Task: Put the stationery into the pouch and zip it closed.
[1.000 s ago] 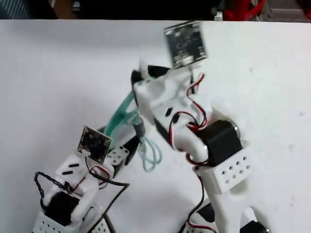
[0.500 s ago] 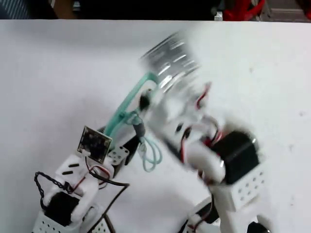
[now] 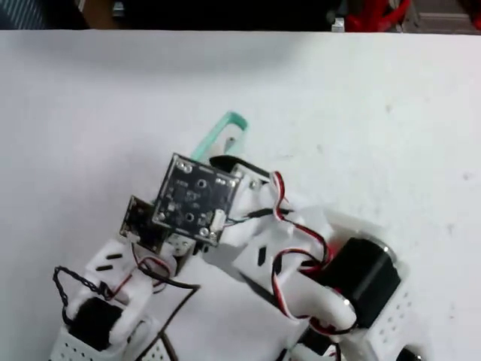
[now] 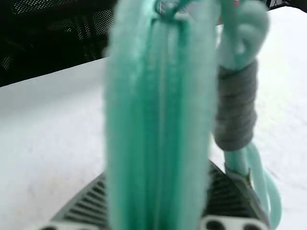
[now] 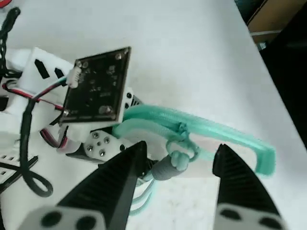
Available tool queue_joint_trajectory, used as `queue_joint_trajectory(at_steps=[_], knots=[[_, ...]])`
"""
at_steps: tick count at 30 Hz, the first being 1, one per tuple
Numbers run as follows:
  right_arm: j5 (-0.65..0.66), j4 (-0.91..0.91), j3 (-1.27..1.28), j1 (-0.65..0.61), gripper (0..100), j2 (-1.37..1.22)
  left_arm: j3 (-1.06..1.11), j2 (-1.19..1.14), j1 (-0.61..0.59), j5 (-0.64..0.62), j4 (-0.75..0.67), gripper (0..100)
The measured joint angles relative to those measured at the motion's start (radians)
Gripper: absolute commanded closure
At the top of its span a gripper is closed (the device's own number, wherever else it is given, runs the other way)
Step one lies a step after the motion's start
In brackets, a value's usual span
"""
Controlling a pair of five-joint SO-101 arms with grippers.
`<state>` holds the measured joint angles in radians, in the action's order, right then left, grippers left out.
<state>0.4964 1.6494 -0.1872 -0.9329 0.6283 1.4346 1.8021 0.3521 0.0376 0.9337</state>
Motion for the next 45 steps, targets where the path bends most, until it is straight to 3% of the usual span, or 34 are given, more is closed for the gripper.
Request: queue_joint_trajectory(at_steps=[3,9,17,24,30,36,40,45], knots=[[0.0,-0.052,0.043,-0.003,79.3,0.0,0.0,0.0,0.0,0.0,0.0,83],[0.012,-0.106,0.127,-0.005,98.8,-0.002,0.0,0.0,0.0,0.0,0.0,83],[0.012,-0.109,0.129,0.029,98.0,0.014,0.0,0.0,0.006,0.0,0.002,79],[0.011,-0.103,0.129,0.127,96.7,0.029,-0.043,0.0,0.003,0.0,0.068,83],[0.011,-0.081,0.13,0.138,82.4,0.02,-0.043,0.0,0.006,0.0,0.068,85],[0.011,-0.063,0.135,0.141,86.3,0.017,-0.043,0.0,0.002,0.0,0.068,85],[0.011,-0.063,0.135,0.14,94.5,0.017,-0.043,0.0,0.002,0.0,0.068,85],[0.011,-0.1,0.135,0.143,86.4,0.017,-0.043,0.0,0.002,0.0,0.068,85]])
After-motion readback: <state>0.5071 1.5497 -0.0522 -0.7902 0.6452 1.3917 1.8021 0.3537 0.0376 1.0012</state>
